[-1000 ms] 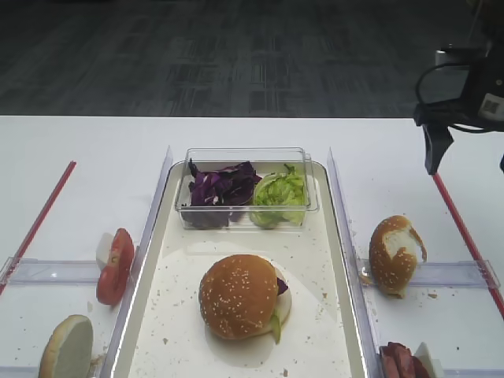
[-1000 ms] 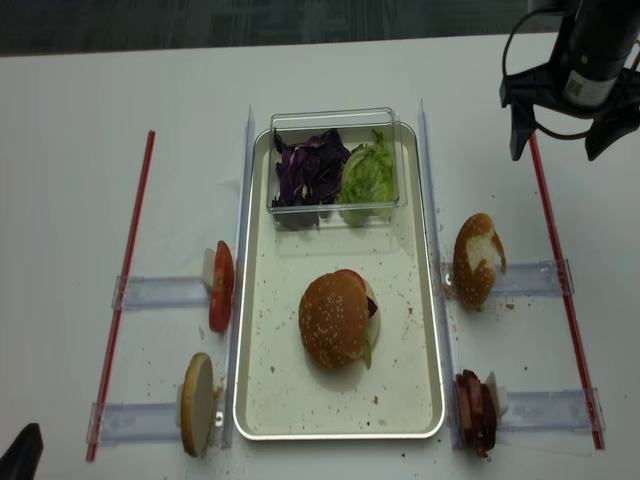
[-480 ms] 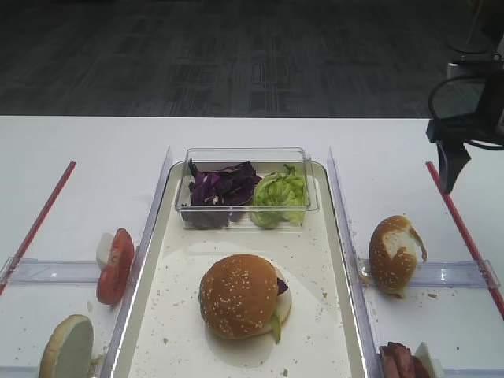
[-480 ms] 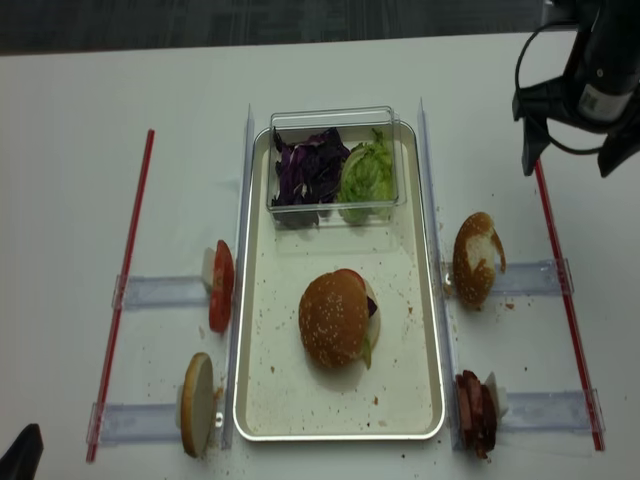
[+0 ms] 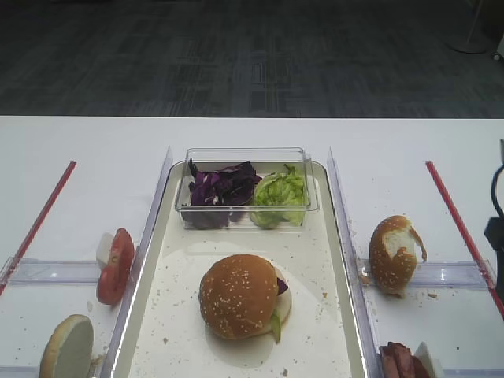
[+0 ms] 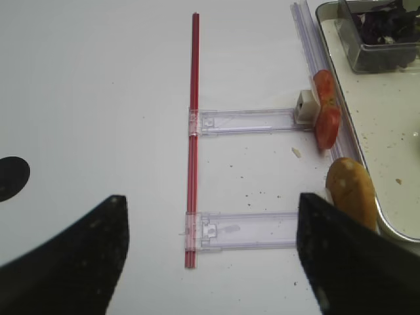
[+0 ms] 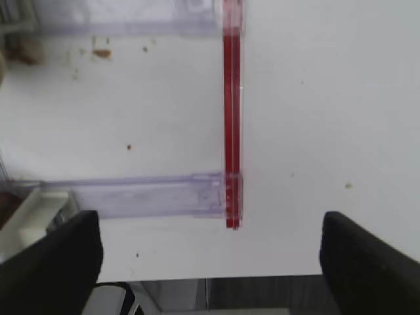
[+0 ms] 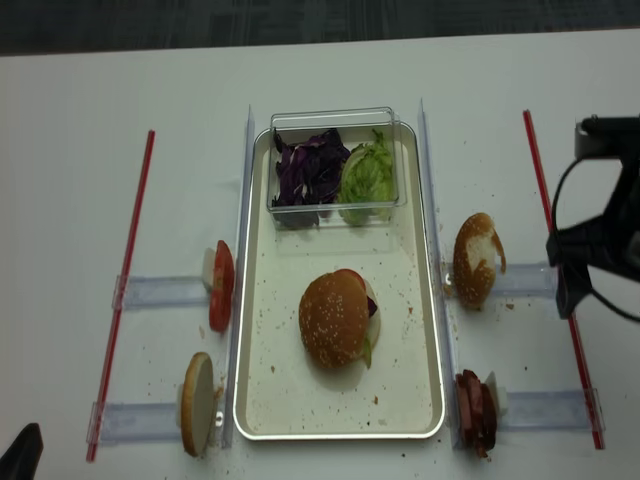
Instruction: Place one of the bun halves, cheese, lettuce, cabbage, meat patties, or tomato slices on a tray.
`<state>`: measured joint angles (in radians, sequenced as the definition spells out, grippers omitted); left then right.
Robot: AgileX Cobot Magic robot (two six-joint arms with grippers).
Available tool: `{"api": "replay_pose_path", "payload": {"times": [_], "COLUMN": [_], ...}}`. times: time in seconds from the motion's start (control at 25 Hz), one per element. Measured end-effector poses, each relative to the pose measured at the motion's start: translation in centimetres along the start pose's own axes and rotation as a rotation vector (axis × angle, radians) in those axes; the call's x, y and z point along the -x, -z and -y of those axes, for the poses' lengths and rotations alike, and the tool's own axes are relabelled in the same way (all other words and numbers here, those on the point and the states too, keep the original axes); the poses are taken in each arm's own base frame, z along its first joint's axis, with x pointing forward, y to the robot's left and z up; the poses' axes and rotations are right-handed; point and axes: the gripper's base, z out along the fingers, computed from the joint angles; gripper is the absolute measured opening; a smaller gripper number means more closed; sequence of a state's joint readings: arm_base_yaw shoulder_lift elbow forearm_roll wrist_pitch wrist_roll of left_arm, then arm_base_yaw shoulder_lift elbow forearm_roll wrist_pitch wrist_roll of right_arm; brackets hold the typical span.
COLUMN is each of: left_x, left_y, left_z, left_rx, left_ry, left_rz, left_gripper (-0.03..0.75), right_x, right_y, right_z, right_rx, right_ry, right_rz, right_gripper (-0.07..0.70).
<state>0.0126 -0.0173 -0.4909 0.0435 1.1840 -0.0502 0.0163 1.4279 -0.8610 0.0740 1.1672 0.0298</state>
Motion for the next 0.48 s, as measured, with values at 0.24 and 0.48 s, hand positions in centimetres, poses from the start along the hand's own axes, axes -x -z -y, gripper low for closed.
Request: {"api": "replay_pose_path", "payload": {"times": [0.24, 0.48], "left_x": [0.0, 0.0], "left_y": [0.0, 0.0], "left_z": [0.0, 0.0], "left_rx": [0.000, 0.000], "left_ry": [0.000, 0.000], "left_rz": [0.000, 0.000], "left_gripper": [0.491, 0.491], "right_x": [-5.5, -9.3], "right_y": [0.1, 0.5], "right_z": [0.2, 0.4], "right_rx": [0.021, 0.028], "right_ry": [0.015, 0.026], "right_rz": [0.095, 0.257], "right_gripper": [0.680, 0.680]}}
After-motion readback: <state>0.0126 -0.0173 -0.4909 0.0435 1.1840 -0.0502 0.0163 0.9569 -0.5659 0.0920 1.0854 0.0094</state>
